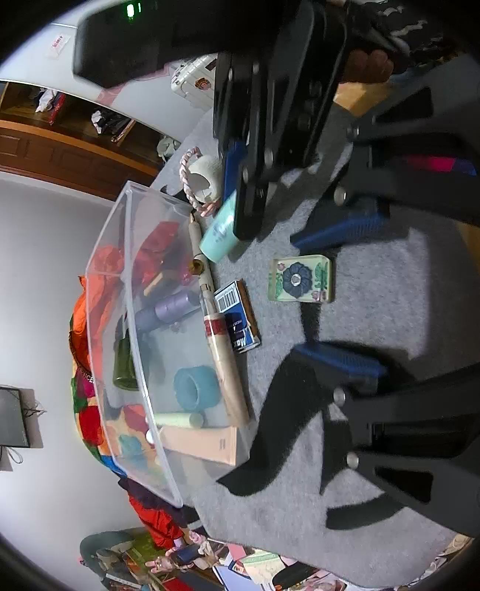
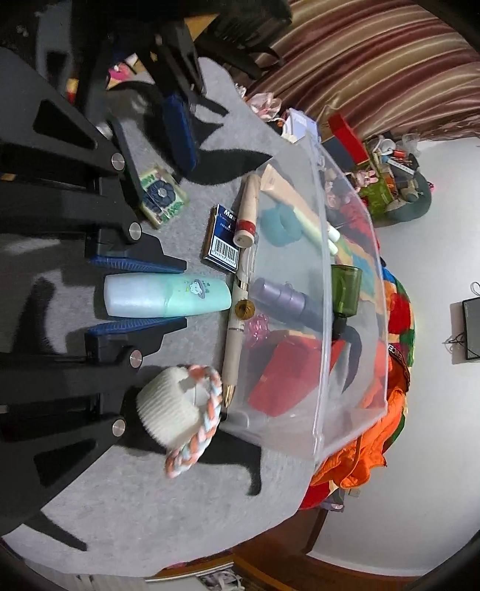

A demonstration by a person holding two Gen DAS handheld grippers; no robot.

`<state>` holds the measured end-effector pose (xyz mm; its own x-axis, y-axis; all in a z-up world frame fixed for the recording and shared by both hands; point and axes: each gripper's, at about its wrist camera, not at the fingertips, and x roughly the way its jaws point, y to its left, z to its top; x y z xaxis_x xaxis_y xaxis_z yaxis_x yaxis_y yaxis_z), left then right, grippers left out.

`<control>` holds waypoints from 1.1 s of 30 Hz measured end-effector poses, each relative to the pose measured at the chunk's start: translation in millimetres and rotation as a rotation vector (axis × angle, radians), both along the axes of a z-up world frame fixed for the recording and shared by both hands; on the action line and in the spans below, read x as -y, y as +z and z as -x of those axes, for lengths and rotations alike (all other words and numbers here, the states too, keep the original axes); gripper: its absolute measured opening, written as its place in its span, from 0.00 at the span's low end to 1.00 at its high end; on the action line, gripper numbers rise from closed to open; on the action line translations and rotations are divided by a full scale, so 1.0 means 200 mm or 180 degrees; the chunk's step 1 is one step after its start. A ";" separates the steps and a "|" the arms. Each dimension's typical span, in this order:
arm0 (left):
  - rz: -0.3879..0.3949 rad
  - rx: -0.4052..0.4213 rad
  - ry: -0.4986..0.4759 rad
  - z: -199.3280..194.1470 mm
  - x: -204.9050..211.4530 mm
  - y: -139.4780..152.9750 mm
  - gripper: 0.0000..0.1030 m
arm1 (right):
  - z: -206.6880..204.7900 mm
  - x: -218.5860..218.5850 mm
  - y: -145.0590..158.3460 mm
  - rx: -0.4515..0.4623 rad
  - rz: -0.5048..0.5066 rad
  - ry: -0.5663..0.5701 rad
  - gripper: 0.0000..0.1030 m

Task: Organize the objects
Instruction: 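Grasp the light-blue cartoon bottle with the right tool while the left grasps the green square case, then lower the light-blue bottle into the clear box with the right tool while the left drops the green case in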

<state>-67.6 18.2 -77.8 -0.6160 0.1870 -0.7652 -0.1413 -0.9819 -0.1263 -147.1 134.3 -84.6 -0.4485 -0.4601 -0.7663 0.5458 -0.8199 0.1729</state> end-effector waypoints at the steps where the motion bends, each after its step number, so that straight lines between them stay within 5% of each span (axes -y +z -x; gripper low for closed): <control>1: -0.0012 -0.0011 -0.0022 0.01 -0.01 -0.01 0.32 | -0.01 -0.02 0.01 -0.0006 0.0041 -0.0014 0.20; 2: -0.0018 -0.0016 -0.0035 0.01 -0.01 -0.01 0.23 | -0.01 -0.02 0.03 -0.0011 0.0063 -0.0019 0.20; 33: -0.0084 -0.0731 0.0474 0.07 0.25 0.40 0.23 | 0.11 -0.08 0.46 -0.0596 0.0460 -0.0165 0.20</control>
